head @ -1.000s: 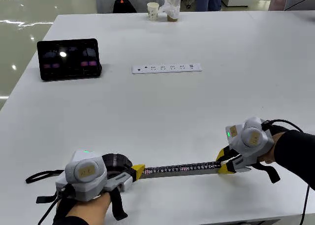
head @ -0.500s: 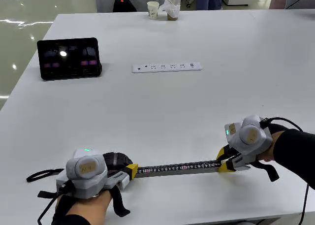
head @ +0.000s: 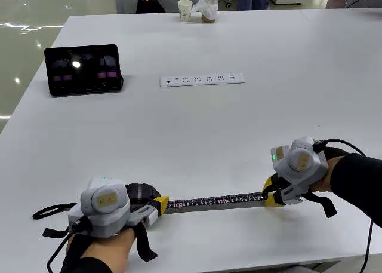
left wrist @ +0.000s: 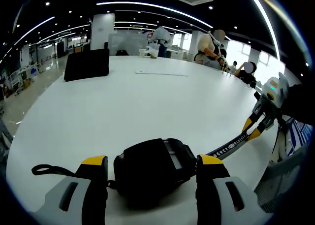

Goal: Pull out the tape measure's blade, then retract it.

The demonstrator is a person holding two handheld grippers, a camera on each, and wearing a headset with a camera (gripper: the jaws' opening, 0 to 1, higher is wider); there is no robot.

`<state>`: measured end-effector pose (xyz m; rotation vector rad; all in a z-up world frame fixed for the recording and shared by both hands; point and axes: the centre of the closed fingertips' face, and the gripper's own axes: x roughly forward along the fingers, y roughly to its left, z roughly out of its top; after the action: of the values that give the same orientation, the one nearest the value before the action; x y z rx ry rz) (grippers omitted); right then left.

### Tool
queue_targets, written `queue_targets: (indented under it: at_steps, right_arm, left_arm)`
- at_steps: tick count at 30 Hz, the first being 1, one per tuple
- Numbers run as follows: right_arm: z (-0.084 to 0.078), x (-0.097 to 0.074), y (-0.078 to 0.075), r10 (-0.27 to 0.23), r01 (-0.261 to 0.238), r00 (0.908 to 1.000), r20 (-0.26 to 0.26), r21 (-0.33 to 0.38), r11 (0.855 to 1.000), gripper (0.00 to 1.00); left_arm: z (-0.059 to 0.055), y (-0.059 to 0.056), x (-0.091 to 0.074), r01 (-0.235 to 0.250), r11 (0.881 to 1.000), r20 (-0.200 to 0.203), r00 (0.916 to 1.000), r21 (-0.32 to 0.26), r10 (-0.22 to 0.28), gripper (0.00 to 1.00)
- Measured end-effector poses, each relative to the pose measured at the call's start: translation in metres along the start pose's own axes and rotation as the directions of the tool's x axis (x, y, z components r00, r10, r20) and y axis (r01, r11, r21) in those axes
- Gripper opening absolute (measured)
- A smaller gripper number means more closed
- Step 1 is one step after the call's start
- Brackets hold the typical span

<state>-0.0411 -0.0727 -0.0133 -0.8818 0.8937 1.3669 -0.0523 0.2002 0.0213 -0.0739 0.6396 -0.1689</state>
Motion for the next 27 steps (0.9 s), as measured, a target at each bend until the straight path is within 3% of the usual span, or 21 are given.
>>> queue_targets:
  at_steps: [5,12,27]
  right_arm:
    - [0.0001,0.0004,-0.0005,0.006,-0.006,1.0000,0.003,0.032,0.999,0.11]
    - [0.0002,0.0017,-0.0011,0.010,-0.009,1.0000,-0.001,0.085,0.996,0.12]
    - [0.0039,0.0037,-0.0014,-0.002,0.001,1.0000,0.009,0.045,0.999,0.11]
  left_arm:
    - [0.0034,-0.0049,-0.0005,0.020,1.000,0.003,0.9998,-0.024,-0.020,0.61]
    - [0.0007,-0.0049,0.0007,0.006,1.000,-0.018,0.9998,0.019,-0.005,0.61]
    - [0.0002,-0.0037,0.0009,-0.003,0.999,-0.028,0.9996,0.053,0.005,0.58]
